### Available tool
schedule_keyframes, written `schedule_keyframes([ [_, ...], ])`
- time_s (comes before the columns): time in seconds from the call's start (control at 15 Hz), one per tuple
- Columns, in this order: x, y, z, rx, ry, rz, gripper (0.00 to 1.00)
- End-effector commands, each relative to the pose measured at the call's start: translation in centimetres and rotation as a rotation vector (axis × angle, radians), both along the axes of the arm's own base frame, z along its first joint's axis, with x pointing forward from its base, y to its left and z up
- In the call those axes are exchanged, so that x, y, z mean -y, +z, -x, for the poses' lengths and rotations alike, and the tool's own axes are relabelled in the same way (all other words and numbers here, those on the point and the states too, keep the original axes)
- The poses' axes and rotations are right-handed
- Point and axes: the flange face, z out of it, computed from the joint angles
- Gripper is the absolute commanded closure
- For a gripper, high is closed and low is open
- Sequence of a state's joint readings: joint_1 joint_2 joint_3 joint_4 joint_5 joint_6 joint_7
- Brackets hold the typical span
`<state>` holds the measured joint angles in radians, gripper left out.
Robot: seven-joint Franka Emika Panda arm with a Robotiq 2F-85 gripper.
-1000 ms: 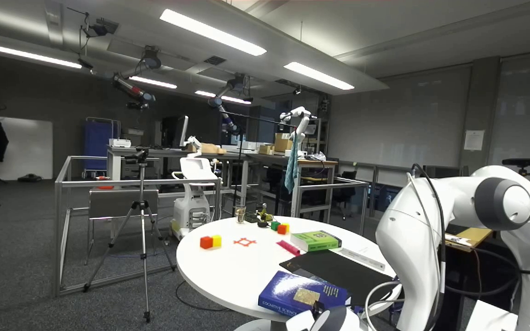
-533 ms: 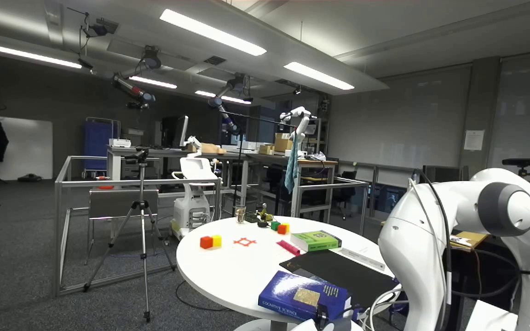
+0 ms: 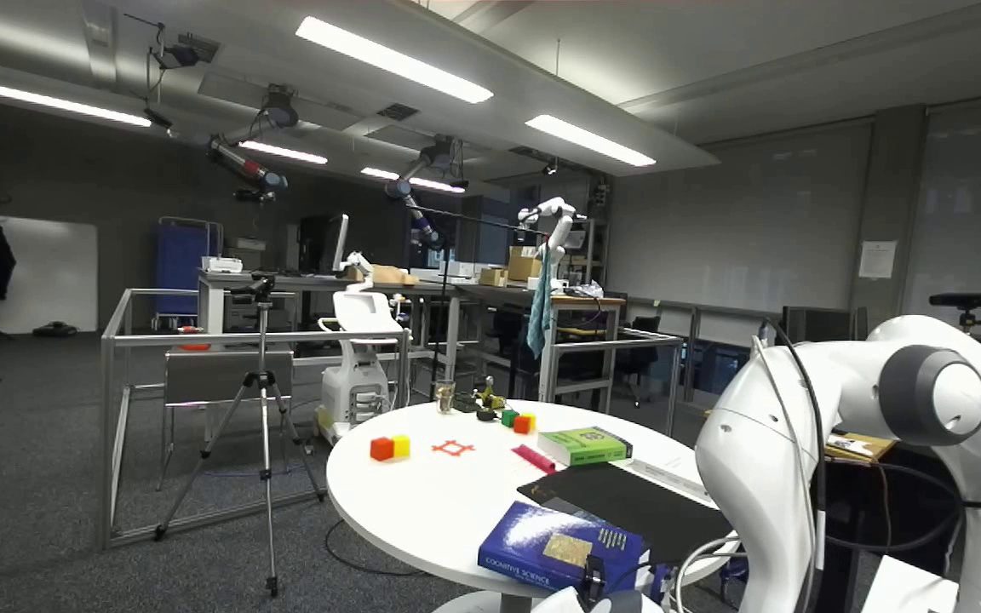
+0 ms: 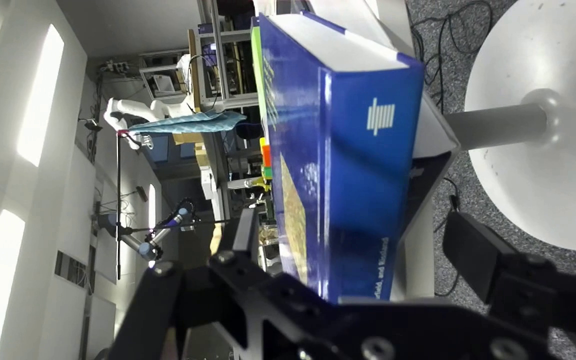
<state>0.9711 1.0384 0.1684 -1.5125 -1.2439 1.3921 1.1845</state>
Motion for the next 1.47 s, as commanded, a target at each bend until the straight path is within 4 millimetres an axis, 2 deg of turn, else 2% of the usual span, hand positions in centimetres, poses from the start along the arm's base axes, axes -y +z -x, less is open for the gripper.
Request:
schedule_keyframes([
  [0.0, 0.1, 0.6, -1.0, 0.025, -0.010, 0.045, 0.00],
  [0.93, 0.2, -0.5, -1.4, 0.033, -0.028, 0.078, 0.00],
  [1.0, 0.2, -0.5, -1.5, 0.034, -0.025, 0.081, 0.25],
  [1.07, 0.1, -0.4, -1.5, 0.034, -0.020, 0.076, 0.26],
  [1.4, -0.3, -0.5, -1.7, 0.029, -0.017, 0.058, 0.65],
])
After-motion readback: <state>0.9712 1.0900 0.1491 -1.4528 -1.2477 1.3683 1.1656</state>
